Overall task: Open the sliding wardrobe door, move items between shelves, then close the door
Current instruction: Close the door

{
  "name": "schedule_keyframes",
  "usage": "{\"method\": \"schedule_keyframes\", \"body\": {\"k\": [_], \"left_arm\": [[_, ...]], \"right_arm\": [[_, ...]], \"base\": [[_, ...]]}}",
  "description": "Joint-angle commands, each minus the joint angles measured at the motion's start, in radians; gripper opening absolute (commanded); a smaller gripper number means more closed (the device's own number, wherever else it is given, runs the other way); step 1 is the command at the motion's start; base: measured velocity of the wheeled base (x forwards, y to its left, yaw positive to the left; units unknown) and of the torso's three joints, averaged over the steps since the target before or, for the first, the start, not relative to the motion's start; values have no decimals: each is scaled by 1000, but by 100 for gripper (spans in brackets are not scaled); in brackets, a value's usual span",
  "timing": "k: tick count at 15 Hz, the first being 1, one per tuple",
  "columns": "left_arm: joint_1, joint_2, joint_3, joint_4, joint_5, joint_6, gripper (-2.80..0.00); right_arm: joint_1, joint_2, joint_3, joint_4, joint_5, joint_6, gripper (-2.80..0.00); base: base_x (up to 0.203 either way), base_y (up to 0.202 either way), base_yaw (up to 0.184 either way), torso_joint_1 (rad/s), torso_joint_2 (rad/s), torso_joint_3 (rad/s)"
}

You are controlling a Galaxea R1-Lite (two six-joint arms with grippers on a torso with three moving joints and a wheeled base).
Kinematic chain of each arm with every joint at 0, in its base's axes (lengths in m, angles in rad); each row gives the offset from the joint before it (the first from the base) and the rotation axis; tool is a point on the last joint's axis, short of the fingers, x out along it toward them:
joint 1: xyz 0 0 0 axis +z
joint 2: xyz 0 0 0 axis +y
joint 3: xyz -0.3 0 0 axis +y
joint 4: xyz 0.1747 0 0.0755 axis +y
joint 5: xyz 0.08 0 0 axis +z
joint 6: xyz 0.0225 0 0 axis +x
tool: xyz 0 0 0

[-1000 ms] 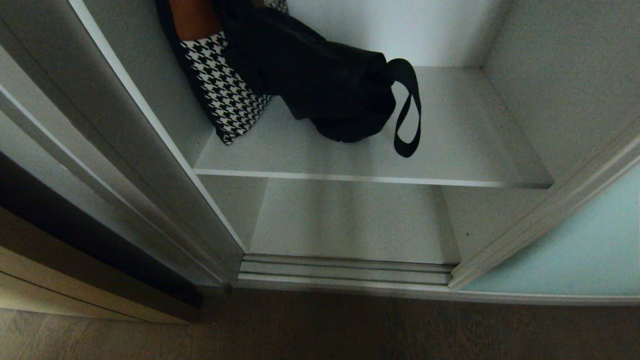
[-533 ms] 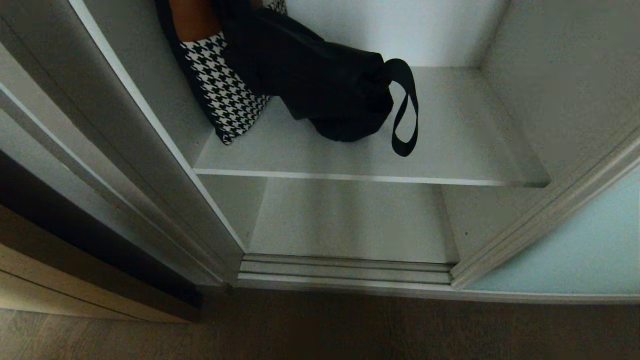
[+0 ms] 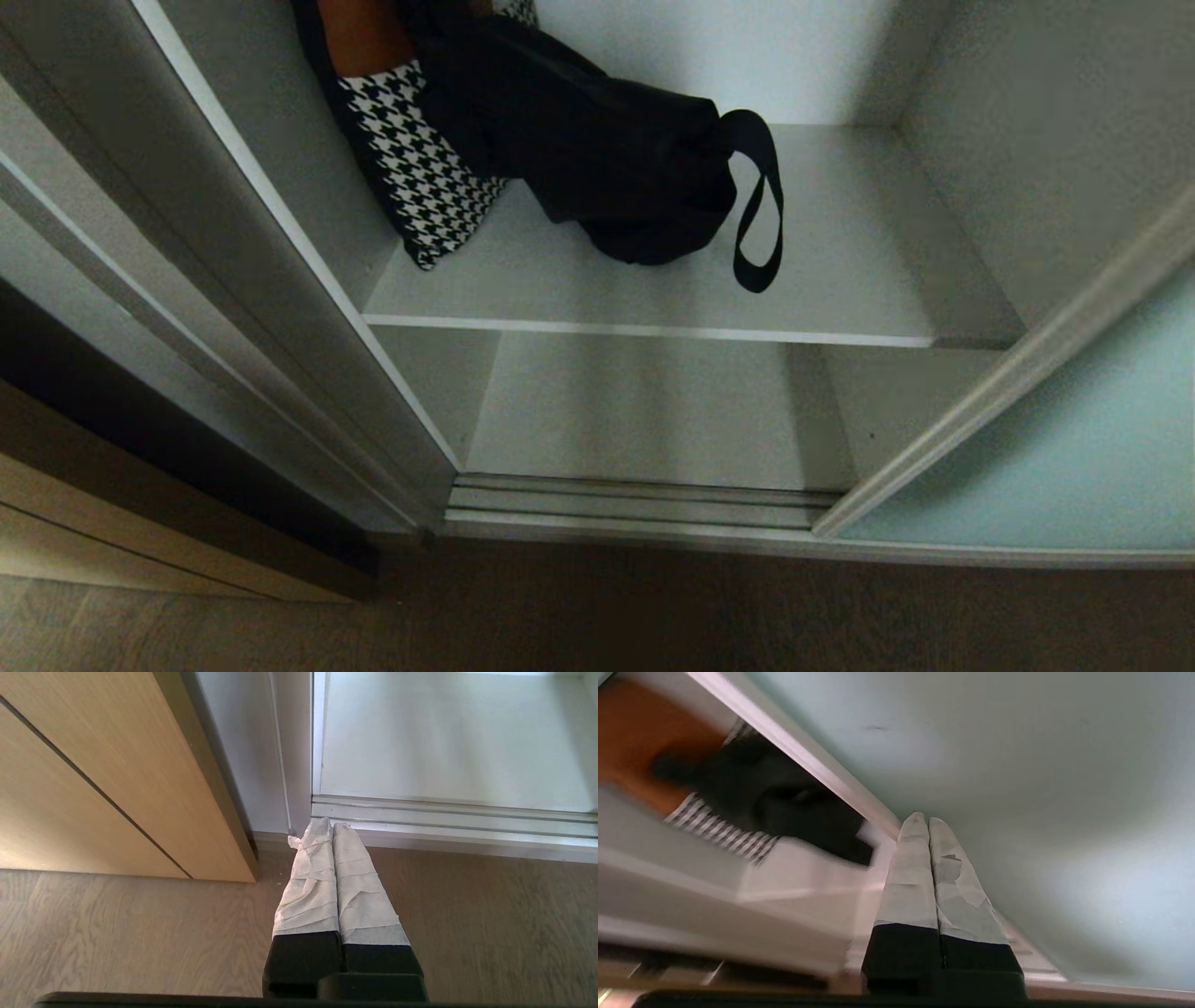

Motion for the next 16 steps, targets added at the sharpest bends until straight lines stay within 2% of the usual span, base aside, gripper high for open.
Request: {"method": "schedule_keyframes", "body": {"k": [1,3,7,12,16], "left_arm": [[0,1,0,-1,0,0,-280],[0,2,0,-1,0,1,-280],[0,2,0,-1,0,0,-280],[0,2,0,-1,0,0,-280],[0,2,1,-1,0,0,-280]], "right_arm": [[96,9,2,-2,-4,4,-280],[185,21,1,-4,-5,6,-280],[483,54,-3,-13,-44,8,-280],[759,55,-24,-12,-78,8,-280],[857,-27,13,-10,-74,7,-280]], "base": [[0,0,0,0,0,0],[0,0,0,0,0,0],[0,0,0,0,0,0],[0,0,0,0,0,0],[0,0,0,0,0,0]]}}
